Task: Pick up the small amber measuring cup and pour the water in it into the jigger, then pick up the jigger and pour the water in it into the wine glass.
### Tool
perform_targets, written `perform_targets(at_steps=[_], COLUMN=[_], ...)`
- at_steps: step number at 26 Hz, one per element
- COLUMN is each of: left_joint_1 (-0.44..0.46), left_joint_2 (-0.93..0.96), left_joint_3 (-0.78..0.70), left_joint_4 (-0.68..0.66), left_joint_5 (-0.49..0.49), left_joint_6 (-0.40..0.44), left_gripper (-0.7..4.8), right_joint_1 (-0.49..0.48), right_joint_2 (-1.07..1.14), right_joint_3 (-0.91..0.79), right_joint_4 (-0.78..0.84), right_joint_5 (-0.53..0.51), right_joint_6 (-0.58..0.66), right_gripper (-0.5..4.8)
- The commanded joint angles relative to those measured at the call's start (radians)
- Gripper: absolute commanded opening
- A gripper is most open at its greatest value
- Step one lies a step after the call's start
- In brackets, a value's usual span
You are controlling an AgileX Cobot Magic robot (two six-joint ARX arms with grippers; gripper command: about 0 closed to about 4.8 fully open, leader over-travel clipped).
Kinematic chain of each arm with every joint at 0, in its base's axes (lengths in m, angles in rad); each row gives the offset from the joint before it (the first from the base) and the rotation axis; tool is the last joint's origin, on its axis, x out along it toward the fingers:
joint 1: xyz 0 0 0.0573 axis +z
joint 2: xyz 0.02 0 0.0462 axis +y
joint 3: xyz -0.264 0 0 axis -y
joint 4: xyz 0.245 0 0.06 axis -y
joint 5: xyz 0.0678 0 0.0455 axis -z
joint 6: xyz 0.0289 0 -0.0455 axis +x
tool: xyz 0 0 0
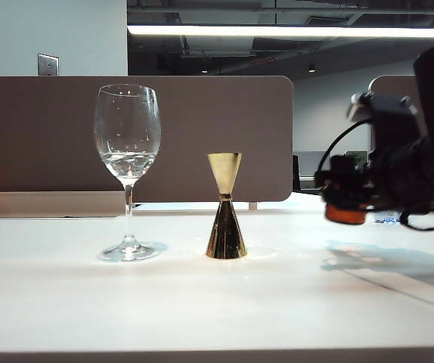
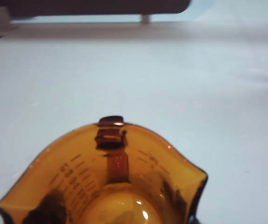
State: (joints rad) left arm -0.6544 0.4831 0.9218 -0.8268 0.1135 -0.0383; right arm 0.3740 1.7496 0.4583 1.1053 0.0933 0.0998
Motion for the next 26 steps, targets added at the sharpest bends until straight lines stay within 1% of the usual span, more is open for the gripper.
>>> perform_targets(at_steps=[1,4,9,11,15,17,18,19,20,24,25,26], left_joint_1=[-0.001,-0.001,-0.001,-0.001,-0.001,-0.001,-0.001,-0.001,-0.001,-0.001,-0.001,-0.001], left_joint_2=[0.0,0.0,0.0,0.0,0.0,0.0,0.0,0.0,0.0,0.0,0.0,0.0], left_joint_3=[0.003,0.003,0.003,0.003,0.003,0.003,0.003,0.003,0.003,0.003,0.003,0.003], left_joint_4=[0.013,0.013,0.013,0.013,0.013,0.013,0.013,0.013,0.013,0.013,0.013,0.013], left_joint_5=[0.003,0.003,0.003,0.003,0.003,0.003,0.003,0.003,0.003,0.003,0.003,0.003], left_joint_6=[0.004,0.004,0.004,0.004,0.004,0.004,0.004,0.004,0.004,0.004,0.004,0.004], left_gripper=[0.26,0.26,0.26,0.26,0.26,0.26,0.26,0.26,0.26,0.26,0.26,0.26], right_joint_1=[0.002,0.002,0.002,0.001,-0.011,-0.011,-0.011,-0.011,-0.01,-0.01,-0.01,-0.01], right_joint_2=[0.038,0.08,0.132,0.143,0.158,0.159,0.159,0.159,0.159,0.159,0.159,0.158], right_joint_3=[0.005,0.005,0.005,0.005,0.005,0.005,0.005,0.005,0.005,0.005,0.005,0.005], right_joint_4=[0.091,0.138,0.15,0.149,0.148,0.15,0.149,0.149,0.149,0.149,0.149,0.149], right_joint_5=[-0.048,-0.048,-0.048,-0.047,-0.048,-0.048,-0.048,-0.047,-0.047,-0.044,-0.044,-0.044], right_joint_6=[0.006,0.006,0.005,0.005,0.005,0.005,0.005,0.005,0.005,0.005,0.005,0.005], right_gripper=[-0.05,-0.05,-0.04,0.08,0.63,0.71,1.02,1.66,1.91,2.22,2.36,2.61])
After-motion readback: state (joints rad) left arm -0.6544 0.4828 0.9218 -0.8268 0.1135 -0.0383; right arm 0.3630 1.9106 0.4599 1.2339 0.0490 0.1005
